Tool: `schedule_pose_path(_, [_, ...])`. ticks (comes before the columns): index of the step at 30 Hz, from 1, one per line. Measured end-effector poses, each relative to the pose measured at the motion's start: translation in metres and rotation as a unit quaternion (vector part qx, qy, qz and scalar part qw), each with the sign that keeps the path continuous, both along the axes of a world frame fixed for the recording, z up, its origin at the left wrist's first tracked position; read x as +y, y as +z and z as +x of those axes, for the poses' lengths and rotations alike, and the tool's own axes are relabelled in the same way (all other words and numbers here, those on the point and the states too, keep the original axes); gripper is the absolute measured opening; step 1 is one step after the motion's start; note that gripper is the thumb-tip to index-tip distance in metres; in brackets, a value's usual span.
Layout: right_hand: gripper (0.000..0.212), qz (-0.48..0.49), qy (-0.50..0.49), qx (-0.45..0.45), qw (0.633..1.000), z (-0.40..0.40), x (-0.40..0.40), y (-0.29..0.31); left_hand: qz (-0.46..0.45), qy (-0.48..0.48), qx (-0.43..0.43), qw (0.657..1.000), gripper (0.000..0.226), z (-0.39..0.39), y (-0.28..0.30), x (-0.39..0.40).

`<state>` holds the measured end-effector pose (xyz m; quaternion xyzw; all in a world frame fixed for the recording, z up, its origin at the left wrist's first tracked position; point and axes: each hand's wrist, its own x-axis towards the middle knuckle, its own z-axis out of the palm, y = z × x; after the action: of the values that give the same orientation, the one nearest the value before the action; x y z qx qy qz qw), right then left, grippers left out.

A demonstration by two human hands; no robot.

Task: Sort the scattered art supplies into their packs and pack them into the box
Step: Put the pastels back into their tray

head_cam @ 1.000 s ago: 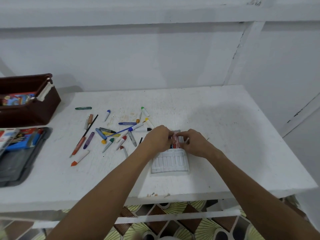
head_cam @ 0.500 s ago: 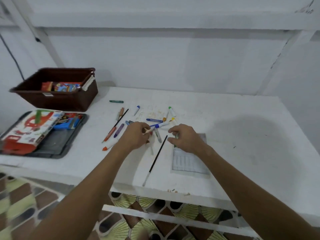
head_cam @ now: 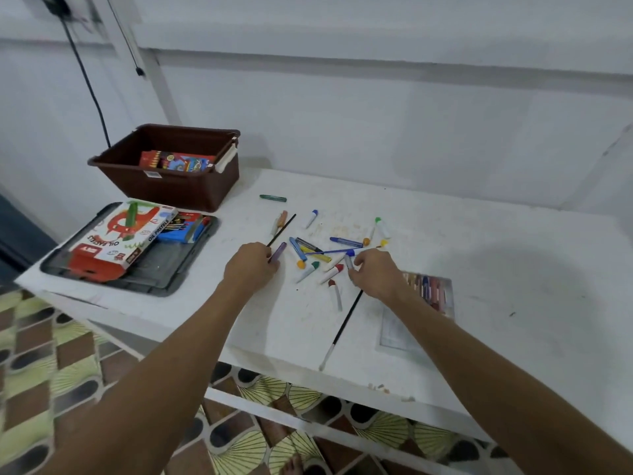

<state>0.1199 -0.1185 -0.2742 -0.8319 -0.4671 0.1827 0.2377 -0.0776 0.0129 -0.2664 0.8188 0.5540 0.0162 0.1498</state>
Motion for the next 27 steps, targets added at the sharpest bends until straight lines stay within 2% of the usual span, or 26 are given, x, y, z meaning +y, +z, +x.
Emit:
schedule_pose_path(5, [0.028,-0.026,-0.007,-0.002,1.0,-0.006,0.007,0.0,-0.002,0.015,-0.006,1.0,0.024,0.009,-0.002,-0.003])
schedule_pose_path(11, [0.028,-0.012,-0.036,0.03,0.999,-0.001,0.003,0.005,-0.005,0.043,-0.086,0.995,0.018,0.012,0.007,-0.01])
schedule_pose_path(15, [0.024,0.026,-0.067,0.045,0.996,0.017,-0.028,0.017,0.008,-0.027,-0.133,0.991,0.032,0.037,0.016,-0.036])
schedule_pose_path(17, [0.017,0.033,-0.091,0.036,0.995,0.029,-0.051,0.024,-0.018,-0.07,-0.151,0.986,0.028,0.057,0.019,-0.054])
schedule_pose_path(21, [0.021,0.05,-0.139,0.021,0.989,0.056,-0.101,0.03,-0.067,-0.14,-0.164,0.974,0.02,0.093,0.024,-0.091])
schedule_pose_path(27, [0.022,0.036,-0.178,0.036,0.983,0.077,-0.147,0.019,-0.155,-0.156,-0.164,0.962,0.036,0.099,0.011,-0.134])
